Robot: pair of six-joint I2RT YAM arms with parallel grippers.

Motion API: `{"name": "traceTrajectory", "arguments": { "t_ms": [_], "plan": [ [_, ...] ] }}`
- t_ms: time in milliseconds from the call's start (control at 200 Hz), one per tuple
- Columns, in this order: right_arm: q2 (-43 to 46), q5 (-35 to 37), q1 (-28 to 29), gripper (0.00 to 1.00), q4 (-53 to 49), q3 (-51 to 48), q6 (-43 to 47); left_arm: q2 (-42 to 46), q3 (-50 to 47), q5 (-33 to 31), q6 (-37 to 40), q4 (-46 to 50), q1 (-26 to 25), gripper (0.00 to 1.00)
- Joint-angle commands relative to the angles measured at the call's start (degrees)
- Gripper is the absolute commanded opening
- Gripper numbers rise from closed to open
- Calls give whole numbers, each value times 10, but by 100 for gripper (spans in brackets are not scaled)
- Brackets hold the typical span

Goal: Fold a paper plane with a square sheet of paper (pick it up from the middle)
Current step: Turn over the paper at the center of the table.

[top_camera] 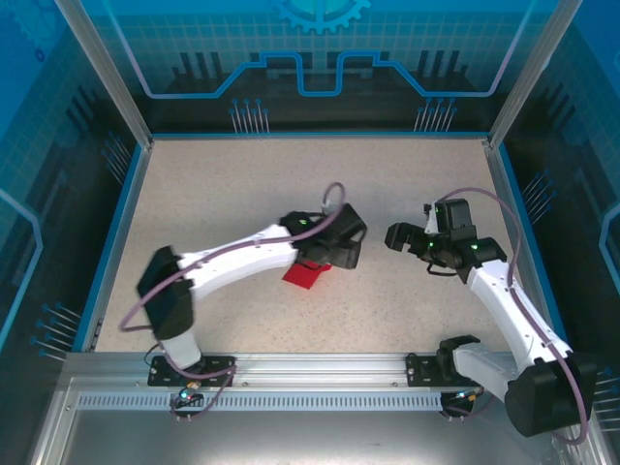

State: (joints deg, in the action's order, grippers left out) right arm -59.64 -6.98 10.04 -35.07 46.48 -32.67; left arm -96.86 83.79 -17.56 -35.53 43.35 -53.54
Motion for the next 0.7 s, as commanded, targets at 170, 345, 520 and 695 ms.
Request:
{"name": "traceTrajectory", "arguments": {
  "t_ms": [170,345,520,695],
  "plan": [
    [-71,-43,37,99,30,31,-25,165,-169,135,-51,-106,134,99],
    [-145,-8,138,99,41,92,-40,227,-229,136,-68,-104,226,99],
    [-225,21,238,99,41,175,-46,249,-272,141,-86,-102,288,99],
    [-298,36,305,98,43,246,-55,256,-310,179,-108,-113,354,99]
  ]
}}
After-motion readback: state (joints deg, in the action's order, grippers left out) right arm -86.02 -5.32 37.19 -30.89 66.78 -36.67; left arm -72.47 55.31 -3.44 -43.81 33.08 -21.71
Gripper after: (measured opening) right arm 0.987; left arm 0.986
